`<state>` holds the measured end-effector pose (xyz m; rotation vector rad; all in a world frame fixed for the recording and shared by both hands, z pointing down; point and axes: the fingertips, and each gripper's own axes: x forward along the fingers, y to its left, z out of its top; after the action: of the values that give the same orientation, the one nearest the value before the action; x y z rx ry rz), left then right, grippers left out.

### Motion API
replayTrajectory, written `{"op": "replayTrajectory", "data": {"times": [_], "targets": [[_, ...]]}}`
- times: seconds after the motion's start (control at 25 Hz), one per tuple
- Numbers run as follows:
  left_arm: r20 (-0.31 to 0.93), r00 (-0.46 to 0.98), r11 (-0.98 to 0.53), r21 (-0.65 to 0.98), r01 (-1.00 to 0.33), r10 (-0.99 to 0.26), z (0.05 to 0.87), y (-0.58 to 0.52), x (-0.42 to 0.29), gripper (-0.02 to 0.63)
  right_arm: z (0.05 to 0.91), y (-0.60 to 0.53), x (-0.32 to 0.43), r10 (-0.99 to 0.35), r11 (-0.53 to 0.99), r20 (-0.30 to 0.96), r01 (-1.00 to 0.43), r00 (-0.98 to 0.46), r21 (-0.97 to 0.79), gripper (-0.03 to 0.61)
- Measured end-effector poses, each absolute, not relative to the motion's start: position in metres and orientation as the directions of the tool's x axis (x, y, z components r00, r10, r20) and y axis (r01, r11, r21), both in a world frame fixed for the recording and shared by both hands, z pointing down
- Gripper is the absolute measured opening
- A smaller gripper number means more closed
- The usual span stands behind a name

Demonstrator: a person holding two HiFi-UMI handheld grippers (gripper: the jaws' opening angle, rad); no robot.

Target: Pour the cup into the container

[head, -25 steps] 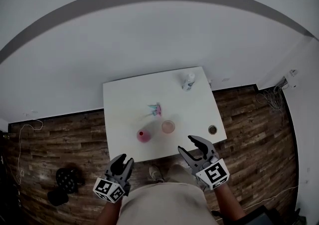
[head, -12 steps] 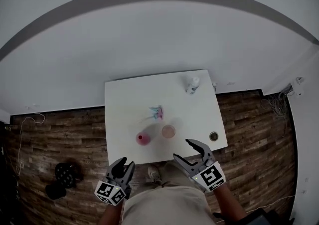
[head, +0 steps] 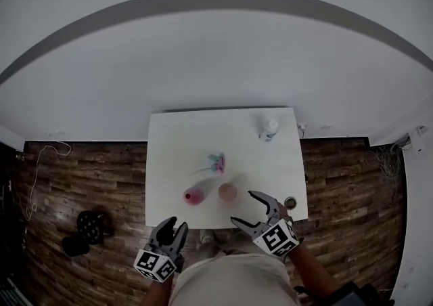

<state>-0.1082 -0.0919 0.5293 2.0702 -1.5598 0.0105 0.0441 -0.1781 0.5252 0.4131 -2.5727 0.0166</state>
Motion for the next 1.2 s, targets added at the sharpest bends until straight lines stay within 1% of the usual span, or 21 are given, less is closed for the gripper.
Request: {"op": "replayTrajectory", "data": {"times": [0.48,0.72,0.96,1.2], "targets": [[0.384,0.224,-0.084,0.351,-0.933,-0.896,0.545,-0.1,-0.092,0.15,0.587,-0.194,0.036,-0.111,0.994,0.576,-0.084,-0.81,0.073,0.357],[0.416,0.179,-0.036,0.328,-0.944,-0.891,0.558,-0.098,-0.082,0.155,0.611,-0.199,0.034,-0.04,0.999,0.585,-0.017,-0.81,0.046,0.357],[0.437,0.144,-0.002,0.311,-0.951,-0.888,0.573,-0.104,-0.08,0.158,0.653,-0.204,0.029,0.01,0.996,0.636,0.062,-0.771,0.06,0.357],[0.448,0.133,0.012,0.307,-0.952,-0.884,0.578,-0.108,-0.074,0.163,0.688,-0.211,0.026,0.023,0.994,0.684,0.088,-0.729,0.06,0.357]]}}
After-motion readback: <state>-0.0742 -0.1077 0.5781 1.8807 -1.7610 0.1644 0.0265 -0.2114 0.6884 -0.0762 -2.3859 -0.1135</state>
